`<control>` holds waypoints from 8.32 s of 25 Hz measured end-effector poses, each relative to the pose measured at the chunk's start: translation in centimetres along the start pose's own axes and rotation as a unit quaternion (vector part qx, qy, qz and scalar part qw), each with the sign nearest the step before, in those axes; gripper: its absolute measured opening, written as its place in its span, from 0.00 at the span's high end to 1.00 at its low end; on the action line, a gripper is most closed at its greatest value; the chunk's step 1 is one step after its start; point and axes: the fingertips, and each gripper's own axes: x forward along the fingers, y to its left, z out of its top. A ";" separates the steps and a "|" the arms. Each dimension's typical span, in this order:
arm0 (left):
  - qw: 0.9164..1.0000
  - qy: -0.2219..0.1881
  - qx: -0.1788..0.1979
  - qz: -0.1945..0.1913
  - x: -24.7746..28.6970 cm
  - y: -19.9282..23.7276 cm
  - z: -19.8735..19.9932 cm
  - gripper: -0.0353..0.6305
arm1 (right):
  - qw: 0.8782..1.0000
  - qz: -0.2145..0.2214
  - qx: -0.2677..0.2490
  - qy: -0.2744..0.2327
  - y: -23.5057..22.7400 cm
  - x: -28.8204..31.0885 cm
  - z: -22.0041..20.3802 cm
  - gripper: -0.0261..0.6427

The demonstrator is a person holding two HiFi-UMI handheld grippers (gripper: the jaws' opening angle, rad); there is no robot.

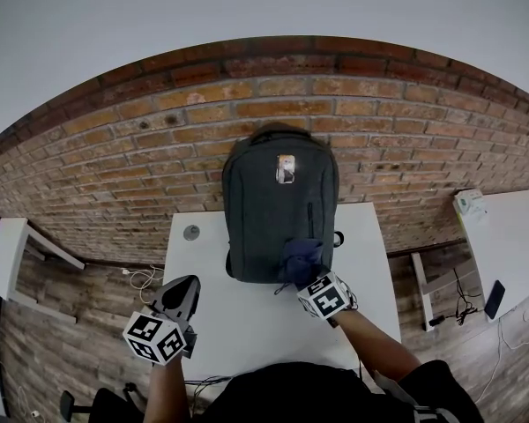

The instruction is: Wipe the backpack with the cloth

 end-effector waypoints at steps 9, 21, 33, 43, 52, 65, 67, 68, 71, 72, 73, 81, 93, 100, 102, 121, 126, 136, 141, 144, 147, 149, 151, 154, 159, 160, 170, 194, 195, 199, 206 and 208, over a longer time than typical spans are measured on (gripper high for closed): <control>1.000 -0.004 -0.010 0.010 -0.8 1.3 -0.4 0.95 | 0.999 0.013 0.010 -0.051 -1.0 -1.7 8.1 0.86; 1.000 0.002 -0.014 0.016 -1.7 2.7 -1.0 0.95 | 0.991 -0.077 -0.022 -0.106 -8.3 -2.6 17.9 0.86; 0.999 0.009 -0.026 0.030 -2.9 4.8 -1.9 0.95 | 0.973 -0.175 -0.076 -0.131 -14.0 -3.7 26.8 0.86; 0.999 0.011 -0.025 0.034 -2.8 5.9 -1.5 0.95 | 0.972 -0.167 -0.073 -0.150 -13.8 -2.6 31.4 0.86; 0.998 0.012 -0.032 0.043 -3.1 6.1 -2.0 0.95 | 0.977 -0.134 -0.062 -0.153 -12.1 -1.6 30.0 0.86; 0.998 0.010 -0.027 0.050 -3.7 5.2 -1.8 0.96 | 0.983 -0.057 -0.120 -0.125 -6.1 0.2 25.1 0.86; 0.998 0.011 -0.026 0.049 -3.7 4.9 -1.8 0.95 | 0.983 -0.051 -0.128 -0.121 -5.1 0.3 23.9 0.86; 0.998 0.011 -0.025 0.048 -3.7 4.7 -1.8 0.95 | 0.983 -0.047 -0.129 -0.118 -4.6 0.3 23.2 0.86; 0.999 0.012 -0.023 0.046 -3.7 4.2 -1.8 0.95 | 0.985 -0.036 -0.125 -0.110 -3.5 0.4 21.2 0.86; 0.999 0.011 -0.023 0.046 -3.7 4.1 -1.8 0.95 | 0.986 -0.032 -0.123 -0.109 -3.2 0.5 20.7 0.86; 0.999 0.011 -0.022 0.047 -3.7 3.9 -1.8 0.95 | 0.987 -0.029 -0.119 -0.108 -3.0 0.5 20.2 0.86; 0.999 0.010 -0.019 0.044 -3.7 3.1 -1.7 0.95 | 0.990 -0.004 -0.099 -0.100 0.0 0.9 15.4 0.86; 0.999 0.010 -0.019 0.044 -3.8 3.2 -1.7 0.95 | 0.992 0.042 -0.097 -0.063 5.0 2.5 7.9 0.86; 0.999 0.011 -0.018 0.042 -3.8 3.6 -1.8 0.95 | 0.995 0.075 -0.059 -0.032 6.9 4.5 2.9 0.86; 0.999 0.012 -0.018 0.040 -3.8 3.7 -1.8 0.96 | 0.996 0.078 -0.042 -0.013 7.3 5.4 1.2 0.86; 0.999 0.014 -0.026 0.027 -2.9 5.5 -2.0 0.95 | 0.996 0.059 -0.015 0.065 8.2 9.1 -3.7 0.86; 0.999 0.013 -0.027 0.024 -2.7 5.8 -2.2 0.95 | 0.995 0.056 -0.025 0.078 8.9 8.9 -3.6 0.86; 0.999 0.012 -0.032 0.022 -2.6 6.2 -2.4 0.95 | 0.998 0.043 0.021 -0.032 7.3 5.0 4.9 0.86; 0.999 0.012 -0.033 0.019 -2.6 6.2 -2.6 0.95 | 0.993 0.040 0.061 -0.093 4.9 3.3 10.9 0.86; 0.999 0.011 -0.033 0.021 -2.9 6.3 -2.6 0.96 | 0.991 0.035 0.077 -0.107 3.2 2.8 13.5 0.86; 0.999 0.010 -0.033 0.026 -3.4 6.6 -2.5 0.95 | 0.990 0.022 0.070 -0.118 1.9 2.4 16.1 0.86; 0.999 0.010 -0.034 0.029 -3.9 7.0 -2.6 0.95 | 0.989 0.012 0.069 -0.131 0.8 2.1 18.1 0.86; 0.999 0.011 -0.035 0.030 -4.2 7.3 -2.6 0.96 | 0.987 0.001 0.069 -0.143 -0.5 1.8 20.3 0.86; 0.999 0.014 -0.035 0.030 -4.6 7.6 -2.8 0.95 | 0.986 -0.011 0.066 -0.152 -2.1 1.8 23.1 0.86; 0.999 0.012 -0.032 0.028 -5.0 8.4 -2.6 0.95 | 0.986 -0.029 0.038 -0.158 -3.3 2.0 27.2 0.86; 0.999 0.012 -0.032 0.028 -5.1 8.6 -2.6 0.96 | 0.986 -0.032 0.035 -0.160 -3.6 2.1 28.0 0.86; 0.999 0.022 -0.038 0.019 -5.7 10.4 -3.4 0.95 | 0.978 -0.063 0.060 -0.192 -6.6 2.3 33.7 0.86; 0.998 0.040 -0.044 -0.015 -4.2 10.4 -5.1 0.95 | 0.992 -0.028 0.014 -0.123 2.1 5.2 23.7 0.86; 0.998 0.040 -0.045 -0.015 -4.1 10.4 -5.1 0.95 | 0.992 -0.022 0.019 -0.120 2.4 5.4 23.1 0.86; 0.998 0.042 -0.046 -0.017 -4.0 10.3 -5.5 0.95 | 0.993 -0.006 0.039 -0.107 3.8 6.1 20.5 0.86; 0.998 0.041 -0.050 -0.017 -3.9 10.4 -5.7 0.95 | 0.996 0.010 0.042 -0.081 6.5 7.0 16.6 0.86; 0.998 0.041 -0.049 -0.017 -3.9 10.5 -5.7 0.95 | 0.996 0.015 0.044 -0.072 7.2 7.4 15.5 0.86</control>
